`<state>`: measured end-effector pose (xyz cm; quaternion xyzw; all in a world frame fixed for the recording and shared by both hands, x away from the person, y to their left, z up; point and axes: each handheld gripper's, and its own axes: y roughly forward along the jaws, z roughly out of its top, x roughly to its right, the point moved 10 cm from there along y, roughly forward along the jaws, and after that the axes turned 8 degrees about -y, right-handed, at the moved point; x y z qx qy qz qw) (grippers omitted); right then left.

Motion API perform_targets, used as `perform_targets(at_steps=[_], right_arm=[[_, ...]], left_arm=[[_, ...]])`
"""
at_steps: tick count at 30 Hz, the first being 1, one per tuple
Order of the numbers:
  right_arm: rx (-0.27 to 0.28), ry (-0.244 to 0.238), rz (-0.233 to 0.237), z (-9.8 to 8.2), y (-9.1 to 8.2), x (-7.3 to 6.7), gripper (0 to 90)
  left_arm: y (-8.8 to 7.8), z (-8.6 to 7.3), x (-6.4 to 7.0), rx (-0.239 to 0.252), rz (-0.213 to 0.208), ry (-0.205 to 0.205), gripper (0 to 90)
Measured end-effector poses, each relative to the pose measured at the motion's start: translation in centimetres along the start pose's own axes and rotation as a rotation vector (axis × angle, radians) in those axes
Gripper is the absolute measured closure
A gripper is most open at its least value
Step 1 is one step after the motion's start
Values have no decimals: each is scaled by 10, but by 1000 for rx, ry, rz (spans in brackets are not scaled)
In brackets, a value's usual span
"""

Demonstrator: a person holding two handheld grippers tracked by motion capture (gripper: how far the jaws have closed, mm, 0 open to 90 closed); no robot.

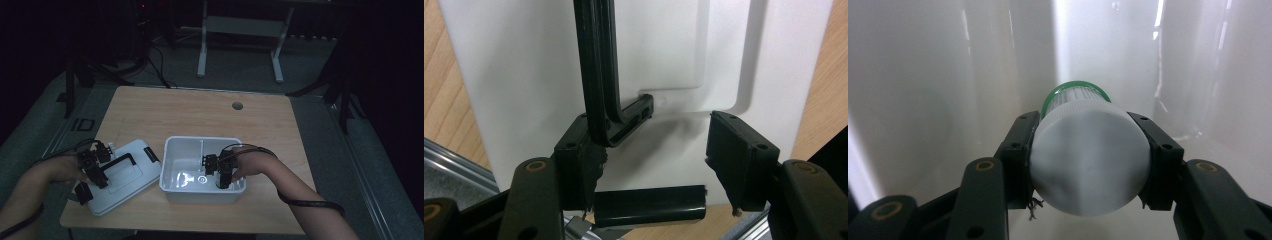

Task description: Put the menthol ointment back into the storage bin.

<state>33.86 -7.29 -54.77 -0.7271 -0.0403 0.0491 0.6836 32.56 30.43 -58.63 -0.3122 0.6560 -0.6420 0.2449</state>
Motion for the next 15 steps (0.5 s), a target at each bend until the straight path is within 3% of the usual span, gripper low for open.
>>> perform_targets(at_steps=[11,15], right_arm=[[-50,0,19,6,22,1,501],[-41,7,32,8,27,3,500]], left_arm=[[1,-3,-1,1,-3,-3,395],[2,-4,-1,1,-4,-4,395]])
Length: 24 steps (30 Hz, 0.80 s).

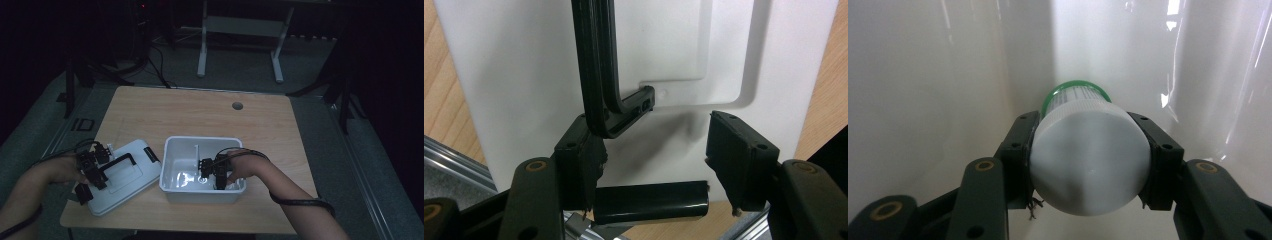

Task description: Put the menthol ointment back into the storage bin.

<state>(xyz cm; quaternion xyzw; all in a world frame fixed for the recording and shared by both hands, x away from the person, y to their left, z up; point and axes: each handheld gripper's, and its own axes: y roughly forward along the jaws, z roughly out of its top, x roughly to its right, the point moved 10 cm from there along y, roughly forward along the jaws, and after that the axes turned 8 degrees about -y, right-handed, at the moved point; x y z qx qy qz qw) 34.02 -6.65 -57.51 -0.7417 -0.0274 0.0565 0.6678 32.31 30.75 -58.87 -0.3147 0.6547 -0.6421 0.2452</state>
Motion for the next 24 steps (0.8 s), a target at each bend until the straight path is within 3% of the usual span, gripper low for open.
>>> perform_targets(at_steps=[17,24], right_arm=[[-44,17,24,4,20,5,498],[-68,13,38,3,20,4,477]], left_arm=[[1,-2,-1,-1,7,1,396],[1,-3,-1,-3,9,3,395]])
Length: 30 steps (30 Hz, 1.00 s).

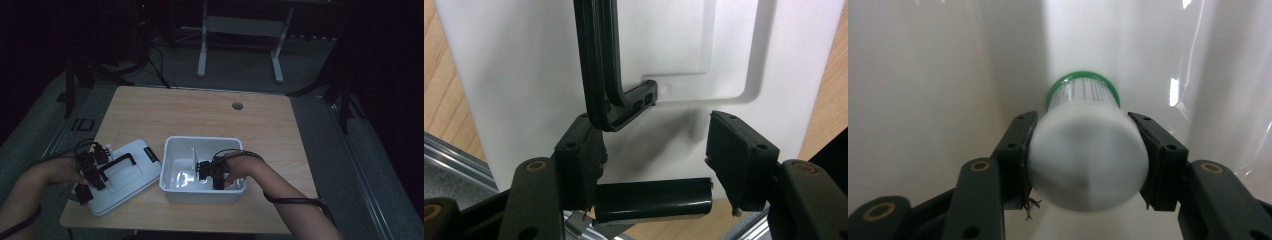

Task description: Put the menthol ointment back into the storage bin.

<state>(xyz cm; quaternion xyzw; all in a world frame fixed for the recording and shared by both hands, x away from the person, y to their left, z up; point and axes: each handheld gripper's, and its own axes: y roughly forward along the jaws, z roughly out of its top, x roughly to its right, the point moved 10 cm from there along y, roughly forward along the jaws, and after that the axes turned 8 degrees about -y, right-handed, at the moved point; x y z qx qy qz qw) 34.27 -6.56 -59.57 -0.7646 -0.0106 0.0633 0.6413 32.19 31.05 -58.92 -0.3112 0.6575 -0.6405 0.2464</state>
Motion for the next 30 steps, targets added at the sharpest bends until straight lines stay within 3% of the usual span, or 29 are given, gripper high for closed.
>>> perform_targets(at_steps=[14,20,30], right_arm=[[32,1,-36,-7,-34,0,460],[77,2,-37,-10,-53,-4,460],[124,11,-83,-26,-83,-5,460]], left_arm=[[0,2,2,-2,2,2,395],[-1,3,2,2,1,1,395],[-2,3,2,-2,1,0,395]])
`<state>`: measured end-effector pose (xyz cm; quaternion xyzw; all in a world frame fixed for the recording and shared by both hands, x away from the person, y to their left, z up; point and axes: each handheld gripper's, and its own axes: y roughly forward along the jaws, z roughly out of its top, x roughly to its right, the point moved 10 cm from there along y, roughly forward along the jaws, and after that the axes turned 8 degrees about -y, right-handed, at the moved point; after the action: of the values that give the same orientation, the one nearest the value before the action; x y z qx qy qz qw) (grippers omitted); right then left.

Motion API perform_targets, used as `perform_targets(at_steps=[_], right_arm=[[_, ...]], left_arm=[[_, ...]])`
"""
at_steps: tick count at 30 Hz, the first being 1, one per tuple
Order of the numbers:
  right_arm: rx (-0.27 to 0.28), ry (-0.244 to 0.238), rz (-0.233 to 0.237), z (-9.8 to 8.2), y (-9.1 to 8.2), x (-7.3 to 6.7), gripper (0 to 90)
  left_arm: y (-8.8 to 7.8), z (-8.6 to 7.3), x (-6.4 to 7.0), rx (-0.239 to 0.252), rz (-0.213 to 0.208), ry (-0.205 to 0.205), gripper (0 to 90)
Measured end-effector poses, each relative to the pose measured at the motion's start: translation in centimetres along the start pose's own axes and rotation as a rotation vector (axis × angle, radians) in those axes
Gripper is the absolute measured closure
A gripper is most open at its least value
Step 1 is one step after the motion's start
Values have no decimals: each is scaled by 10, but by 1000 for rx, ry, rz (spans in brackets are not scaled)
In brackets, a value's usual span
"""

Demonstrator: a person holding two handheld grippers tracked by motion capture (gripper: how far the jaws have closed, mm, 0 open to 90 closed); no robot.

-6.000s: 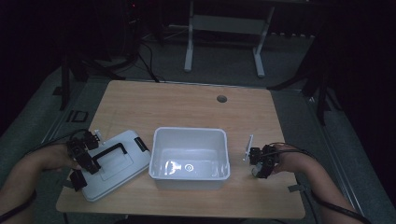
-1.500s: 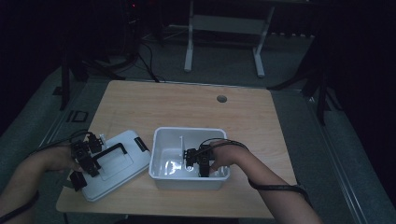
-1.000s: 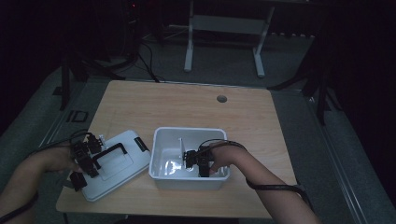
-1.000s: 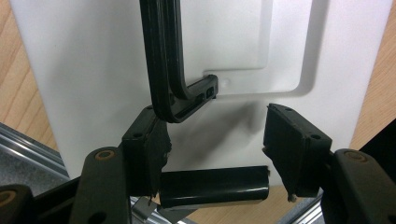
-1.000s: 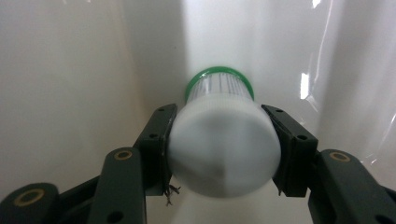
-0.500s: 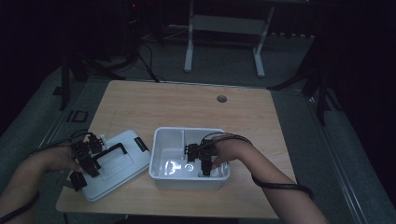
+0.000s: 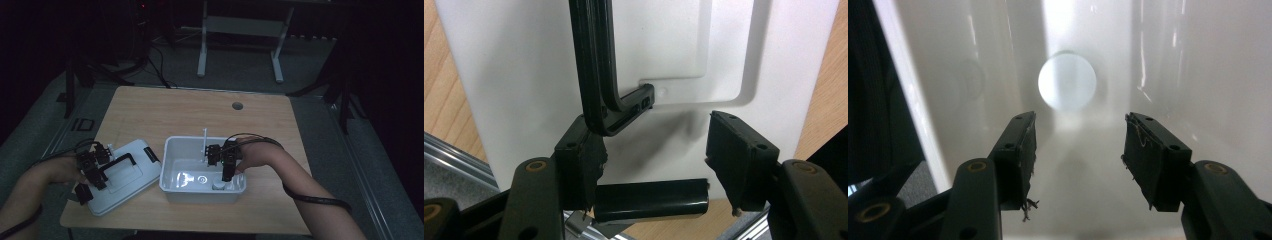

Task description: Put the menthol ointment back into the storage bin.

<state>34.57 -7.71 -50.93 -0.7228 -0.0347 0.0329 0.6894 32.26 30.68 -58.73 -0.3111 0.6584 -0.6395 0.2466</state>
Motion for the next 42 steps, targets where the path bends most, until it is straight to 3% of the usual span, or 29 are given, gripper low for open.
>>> perform_targets(at_steps=[11,14,19,24,29,32,34,38,42], right_arm=[[23,44,-36,-34,-26,2,460],[25,32,-45,-46,-29,2,460],[31,68,-47,-63,-32,2,451],[30,120,-67,-84,-31,7,381],[9,166,-80,-107,-15,10,293],[2,216,-52,-124,6,11,238],[-10,209,-22,-132,18,9,190],[69,274,32,-142,41,8,186],[53,276,22,-155,60,7,170]], left_arm=[[-2,-1,1,-6,-1,-2,396],[-3,-2,0,-6,1,-4,396],[-2,-2,0,-8,-1,-3,399],[-3,-2,0,-2,3,-6,418],[-3,0,0,9,3,-4,418],[-6,4,1,33,-5,2,426],[-6,5,1,40,4,6,432],[-3,7,-1,36,7,0,449],[0,10,-2,32,28,19,476]])
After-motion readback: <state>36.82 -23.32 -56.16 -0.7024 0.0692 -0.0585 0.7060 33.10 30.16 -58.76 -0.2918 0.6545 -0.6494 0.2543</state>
